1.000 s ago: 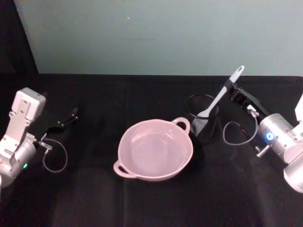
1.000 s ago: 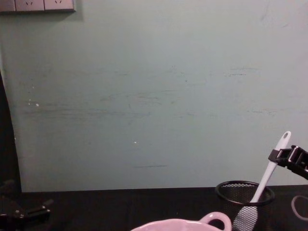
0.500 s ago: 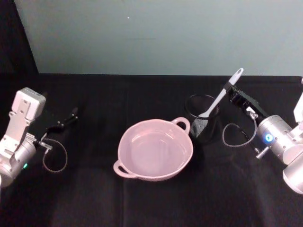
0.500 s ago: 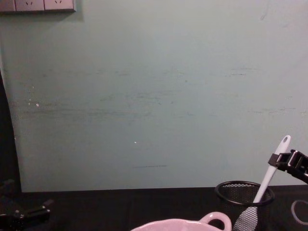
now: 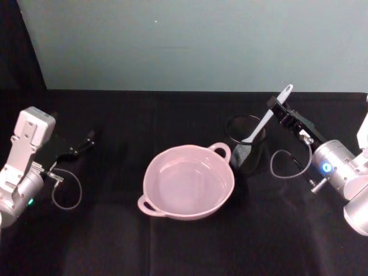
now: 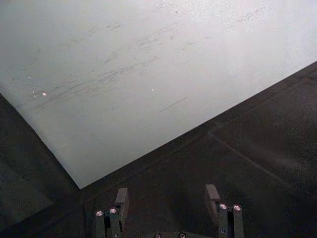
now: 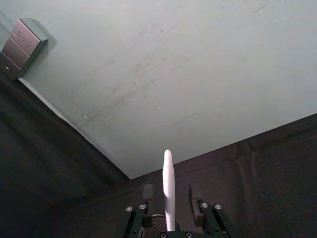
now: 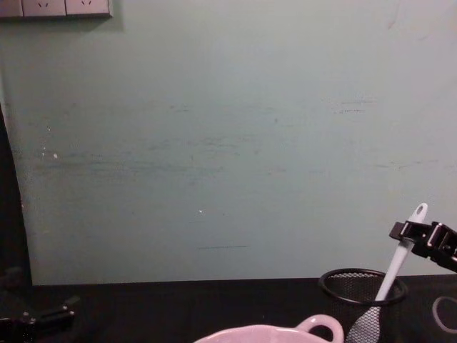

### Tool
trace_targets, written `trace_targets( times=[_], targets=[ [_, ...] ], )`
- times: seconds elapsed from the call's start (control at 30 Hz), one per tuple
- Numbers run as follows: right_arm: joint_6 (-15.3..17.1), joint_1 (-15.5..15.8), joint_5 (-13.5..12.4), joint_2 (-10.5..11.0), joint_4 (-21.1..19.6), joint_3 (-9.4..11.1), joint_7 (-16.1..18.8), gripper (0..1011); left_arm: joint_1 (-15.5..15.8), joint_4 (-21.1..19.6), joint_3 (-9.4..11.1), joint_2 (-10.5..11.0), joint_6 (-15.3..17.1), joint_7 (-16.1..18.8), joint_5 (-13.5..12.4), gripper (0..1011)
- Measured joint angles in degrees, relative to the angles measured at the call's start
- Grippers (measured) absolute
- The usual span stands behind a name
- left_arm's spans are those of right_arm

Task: Use the one hand to pick up the spoon and stir the clear water in the bowl.

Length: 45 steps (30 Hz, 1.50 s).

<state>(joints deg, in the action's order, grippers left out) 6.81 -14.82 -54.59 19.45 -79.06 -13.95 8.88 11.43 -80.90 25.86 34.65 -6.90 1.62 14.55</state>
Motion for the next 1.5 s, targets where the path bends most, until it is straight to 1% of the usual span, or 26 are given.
trace_targets(
  times=[0.03,0.1,0.13,0.2,0.23,0.27,0.3,0.33,0.37,0.4,0.47,0.5,0.57,0.63,0.77,0.8,0.87,0.9,0.97,1.0,1.17,1.2,1.3,1.33,1.5],
  targets=[
    [0.0,0.0,0.0,0.0,-0.01,0.01,0.0,481,0.0,0.0,0.0,0.0,0.0,0.0,0.0,1011],
    [-0.02,0.0,0.0,0.0,-0.02,0.02,0.01,526,0.0,0.0,0.0,0.0,0.0,0.0,0.0,1011],
    [-0.02,0.0,0.0,0.0,-0.02,0.02,0.01,586,0.0,0.0,0.0,0.0,0.0,0.0,0.0,1011],
    [-0.02,0.0,0.0,0.0,-0.03,0.02,0.01,625,0.0,0.0,0.0,0.0,0.0,0.0,0.0,1011],
    [-0.21,0.25,0.19,0.2,-0.41,0.02,0.03,682,0.0,0.0,0.0,0.0,0.0,0.0,0.0,1011],
    [-0.21,0.25,0.19,0.2,-0.41,0.02,0.03,682,0.0,0.0,0.0,0.0,0.0,0.0,0.0,1011],
    [-0.51,0.64,0.53,0.54,-0.92,0.06,0.04,729,0.0,0.0,0.0,0.0,0.0,0.0,0.0,1011],
    [-0.67,0.81,0.67,0.67,-1.14,0.09,0.06,749,0.0,0.0,0.0,0.0,0.0,0.0,0.0,1011],
    [-0.88,1.27,0.9,0.98,-1.64,0.21,0.1,805,0.0,0.0,0.0,0.0,0.0,0.0,0.0,1011],
    [-0.96,1.5,0.97,1.13,-1.93,0.28,0.12,816,0.0,0.0,0.0,0.0,0.0,0.0,0.0,1011],
    [-1.04,2.16,1.15,1.56,-2.89,0.48,0.21,869,0.0,0.0,0.0,0.0,0.0,0.0,0.0,1011],
    [-1.05,2.43,1.24,1.75,-3.27,0.55,0.22,911,0.0,0.0,0.0,0.0,0.0,0.0,0.0,1011],
    [-1.07,3.4,1.49,2.39,-4.58,0.82,0.19,940,0.0,0.0,0.0,0.0,0.0,0.0,0.0,1011],
    [-1.08,4.07,1.74,2.89,-5.56,0.99,0.15,998,0.0,0.0,0.0,0.0,0.0,0.0,0.0,1011],
    [-0.73,5.91,2.39,4.48,-7.92,1.35,0.08,1003,0.0,0.0,0.0,0.0,0.0,0.0,0.0,1011],
    [-0.65,6.68,2.96,5.13,-8.83,1.37,-0.08,1002,0.0,0.0,0.0,0.0,0.0,0.0,0.0,1011],
    [-0.6,7.41,3.78,5.79,-9.62,1.36,-0.25,1003,0.0,0.0,0.0,0.0,0.0,0.0,0.0,1011],
    [-0.68,8.08,4.64,6.39,-10.17,1.36,-0.36,1002,0.0,0.0,0.0,0.0,0.0,0.0,0.0,1011],
    [-0.9,8.75,5.65,6.85,-10.48,1.43,-0.67,1002,0.0,0.0,0.0,0.0,0.0,0.0,0.0,1011],
    [-1.19,9.28,6.61,7.15,-10.58,1.7,-1.03,1003,0.0,0.0,0.0,0.0,0.0,0.0,0.0,1011],
    [-2.45,10.08,9.08,7.15,-9.44,2.58,-2.54,1003,0.0,0.0,0.0,0.0,0.0,0.0,0.0,1011],
    [-3.5,10.15,10.24,6.91,-8.55,2.84,-3.04,1002,0.0,0.0,0.0,0.0,0.0,0.0,0.0,1011],
    [-5.82,10.13,12.59,6.42,-7.11,3.04,-3.95,1003,0.0,0.0,0.0,0.0,0.0,0.0,0.0,1011],
    [-7.54,10.06,14.14,6.03,-6.07,3.14,-4.47,1003,0.0,0.0,0.0,0.0,0.0,0.0,0.0,1011],
    [-10.87,9.58,17.1,5.04,-3.3,3.64,-5.22,1003,0.0,0.0,0.0,0.0,0.0,0.0,0.0,1011]
  ],
)
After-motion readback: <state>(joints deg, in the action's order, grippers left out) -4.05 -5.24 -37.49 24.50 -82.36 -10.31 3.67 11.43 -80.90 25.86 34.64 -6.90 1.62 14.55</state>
